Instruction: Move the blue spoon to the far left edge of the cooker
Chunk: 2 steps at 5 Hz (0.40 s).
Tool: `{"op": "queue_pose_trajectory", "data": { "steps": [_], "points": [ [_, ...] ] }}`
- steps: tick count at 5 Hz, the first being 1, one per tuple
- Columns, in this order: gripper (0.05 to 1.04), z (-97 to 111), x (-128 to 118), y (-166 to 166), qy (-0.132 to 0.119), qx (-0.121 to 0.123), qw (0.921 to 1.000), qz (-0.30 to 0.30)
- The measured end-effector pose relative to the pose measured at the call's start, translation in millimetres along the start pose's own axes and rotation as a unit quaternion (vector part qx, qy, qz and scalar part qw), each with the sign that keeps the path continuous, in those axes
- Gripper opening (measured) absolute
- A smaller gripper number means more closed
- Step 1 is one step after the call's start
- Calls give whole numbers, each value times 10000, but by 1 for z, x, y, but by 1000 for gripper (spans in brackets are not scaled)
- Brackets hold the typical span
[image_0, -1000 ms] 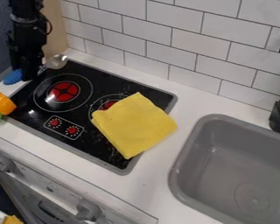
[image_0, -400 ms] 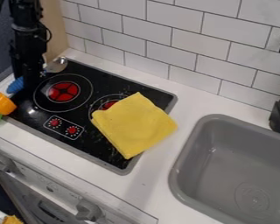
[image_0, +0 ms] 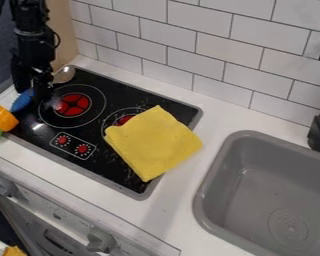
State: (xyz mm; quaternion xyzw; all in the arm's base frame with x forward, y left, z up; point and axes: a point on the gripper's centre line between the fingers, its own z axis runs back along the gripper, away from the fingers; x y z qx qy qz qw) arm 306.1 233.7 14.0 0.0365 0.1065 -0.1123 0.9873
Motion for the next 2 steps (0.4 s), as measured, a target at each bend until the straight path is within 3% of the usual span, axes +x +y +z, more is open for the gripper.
{"op": "queue_pose_trajectory", "data": {
  "steps": [1, 2],
  "points": [
    [1007, 24, -1, -1, -314, 61, 9995, 73],
    [1002, 63, -10, 2, -577, 412, 9972, 241]
  ]
}}
